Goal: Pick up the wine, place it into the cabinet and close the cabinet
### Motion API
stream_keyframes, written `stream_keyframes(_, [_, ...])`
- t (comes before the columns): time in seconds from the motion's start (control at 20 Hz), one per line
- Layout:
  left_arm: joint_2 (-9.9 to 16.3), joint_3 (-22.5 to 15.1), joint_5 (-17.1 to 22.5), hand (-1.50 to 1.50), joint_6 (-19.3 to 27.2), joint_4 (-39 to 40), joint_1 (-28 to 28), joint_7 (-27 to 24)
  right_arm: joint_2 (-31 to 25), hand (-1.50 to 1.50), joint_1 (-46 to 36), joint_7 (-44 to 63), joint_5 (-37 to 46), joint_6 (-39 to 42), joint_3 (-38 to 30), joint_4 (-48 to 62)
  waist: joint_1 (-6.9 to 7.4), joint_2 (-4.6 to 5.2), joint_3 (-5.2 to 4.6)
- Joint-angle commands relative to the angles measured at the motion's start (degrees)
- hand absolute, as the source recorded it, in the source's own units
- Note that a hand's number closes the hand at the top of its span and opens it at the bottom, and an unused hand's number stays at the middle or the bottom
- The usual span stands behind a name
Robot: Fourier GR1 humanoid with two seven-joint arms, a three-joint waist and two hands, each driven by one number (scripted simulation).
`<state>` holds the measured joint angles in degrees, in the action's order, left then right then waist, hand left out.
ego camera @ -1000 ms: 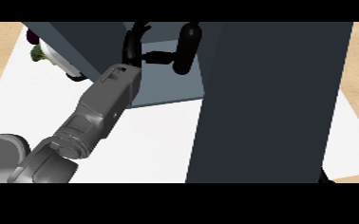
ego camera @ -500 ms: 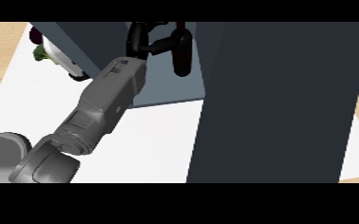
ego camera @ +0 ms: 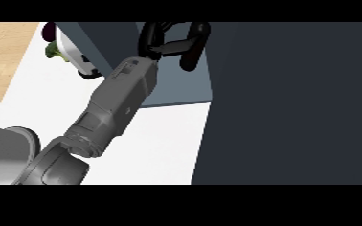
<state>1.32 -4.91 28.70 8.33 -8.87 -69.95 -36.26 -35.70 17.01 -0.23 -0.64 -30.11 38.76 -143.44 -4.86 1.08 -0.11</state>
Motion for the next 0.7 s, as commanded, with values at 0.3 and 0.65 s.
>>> stream_keyframes(0.3, [-1.3, 0.5, 1.3, -1.5, -2.1, -3.4, -0.6, 3.1, -1.9, -1.5, 4.4, 5.5, -2.8, -0.8, -2.1, -11.4, 2.72, -1.19, 0.09])
stream_keyframes(0.65, [-1.3, -3.1, 2.9, -1.5, -6.6, -8.6, 7.3, 2.4, -1.9, -1.5, 6.0, 4.9, -0.9, -1.9, -0.9, -12.4, 2.72, -1.53, 0.04])
